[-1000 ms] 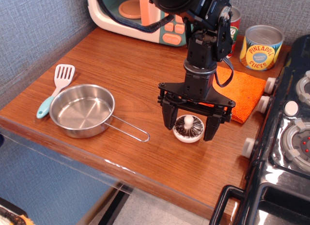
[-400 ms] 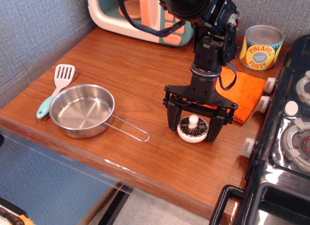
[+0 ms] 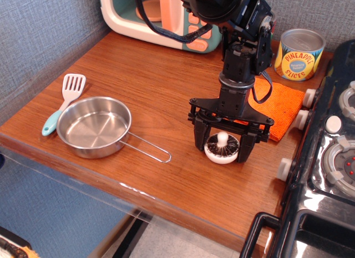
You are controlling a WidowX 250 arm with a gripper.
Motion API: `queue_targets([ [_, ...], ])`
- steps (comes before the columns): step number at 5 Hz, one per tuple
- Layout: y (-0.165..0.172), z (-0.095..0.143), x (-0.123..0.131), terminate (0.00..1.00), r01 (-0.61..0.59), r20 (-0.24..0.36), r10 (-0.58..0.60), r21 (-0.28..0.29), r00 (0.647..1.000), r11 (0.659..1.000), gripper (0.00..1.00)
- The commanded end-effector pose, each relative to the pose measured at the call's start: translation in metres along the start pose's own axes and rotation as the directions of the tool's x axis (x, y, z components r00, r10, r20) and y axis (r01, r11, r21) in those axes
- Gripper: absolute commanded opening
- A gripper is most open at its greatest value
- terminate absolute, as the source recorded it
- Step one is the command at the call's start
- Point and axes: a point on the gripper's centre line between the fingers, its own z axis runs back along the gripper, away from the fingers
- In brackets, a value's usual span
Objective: Place the mushroom on the orange cloth.
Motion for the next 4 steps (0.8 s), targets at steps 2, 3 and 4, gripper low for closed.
queue_targets([
  [2, -0.021, 0.095, 0.065, 0.00, 0.056, 0.266, -0.028, -0.097, 0.963, 0.994, 0.00],
  [3, -0.033, 0.083, 0.090, 0.00, 0.074, 0.258, -0.054, -0.066, 0.965, 0.995, 0.00],
  [4, -0.033, 0.075, 0.100, 0.00, 0.063, 0.239, -0.049, -0.051, 0.970, 0.997, 0.00],
])
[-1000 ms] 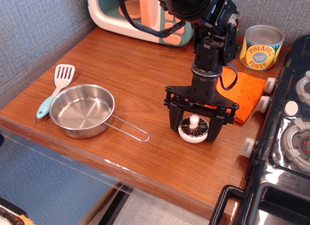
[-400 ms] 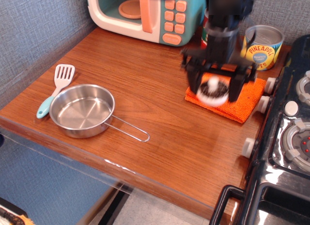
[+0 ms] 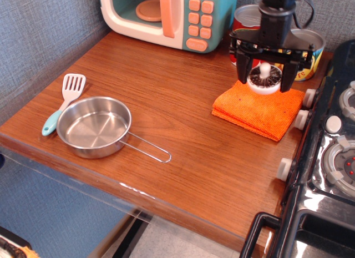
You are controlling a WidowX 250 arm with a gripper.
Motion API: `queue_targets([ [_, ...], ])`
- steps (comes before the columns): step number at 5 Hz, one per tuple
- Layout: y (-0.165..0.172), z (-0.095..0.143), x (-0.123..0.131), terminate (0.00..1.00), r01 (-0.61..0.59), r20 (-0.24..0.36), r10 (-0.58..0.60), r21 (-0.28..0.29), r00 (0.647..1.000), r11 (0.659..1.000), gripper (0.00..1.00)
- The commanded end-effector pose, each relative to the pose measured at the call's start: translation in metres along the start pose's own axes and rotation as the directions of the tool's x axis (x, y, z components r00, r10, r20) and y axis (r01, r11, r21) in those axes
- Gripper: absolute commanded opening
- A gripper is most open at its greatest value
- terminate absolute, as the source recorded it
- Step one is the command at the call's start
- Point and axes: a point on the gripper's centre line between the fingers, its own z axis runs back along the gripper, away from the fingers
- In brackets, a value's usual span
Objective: Place the mushroom on the orange cloth.
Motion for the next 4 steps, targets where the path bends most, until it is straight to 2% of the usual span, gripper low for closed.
queue_targets([
  [1, -0.002, 0.012, 0.013, 0.00, -0.012, 0.025, 0.012, 0.015, 1.000, 1.000, 1.00],
  [2, 0.000, 0.017, 0.011, 0.00, -0.025, 0.029, 0.025, 0.012, 0.999, 1.000, 1.00],
  [4, 0.015, 0.066, 0.004, 0.00, -0.056, 0.084, 0.057, -0.015, 0.995, 0.998, 1.00],
])
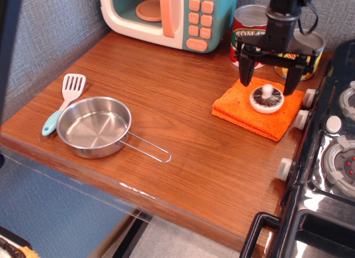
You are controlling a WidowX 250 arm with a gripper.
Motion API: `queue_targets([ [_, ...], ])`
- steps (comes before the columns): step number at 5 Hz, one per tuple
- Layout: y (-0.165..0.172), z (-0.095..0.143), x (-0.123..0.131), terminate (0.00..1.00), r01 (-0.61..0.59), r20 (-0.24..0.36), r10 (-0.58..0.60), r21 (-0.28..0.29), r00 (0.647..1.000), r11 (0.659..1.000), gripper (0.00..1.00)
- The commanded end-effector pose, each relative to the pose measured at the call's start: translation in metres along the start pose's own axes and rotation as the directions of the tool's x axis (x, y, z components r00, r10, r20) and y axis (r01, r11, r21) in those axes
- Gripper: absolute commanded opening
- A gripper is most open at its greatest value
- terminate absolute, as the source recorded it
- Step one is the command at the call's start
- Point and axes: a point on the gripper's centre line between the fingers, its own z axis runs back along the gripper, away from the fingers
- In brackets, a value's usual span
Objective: Place the mushroom on the orange cloth.
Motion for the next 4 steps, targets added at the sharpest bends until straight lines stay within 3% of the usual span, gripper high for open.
queue_targets([
  [1, 0.030, 0.076, -0.016, 0.00, -0.046, 0.085, 0.049, -0.036, 0.995, 0.998, 1.00],
  [2, 0.041, 0.068, -0.027, 0.00, -0.015, 0.033, 0.015, -0.010, 0.999, 1.000, 1.00],
  [3, 0.041, 0.068, -0.027, 0.00, -0.015, 0.033, 0.015, -0.010, 0.999, 1.000, 1.00],
  [4, 0.041, 0.068, -0.027, 1.00, -0.015, 0.033, 0.015, -0.010, 0.999, 1.000, 1.00],
])
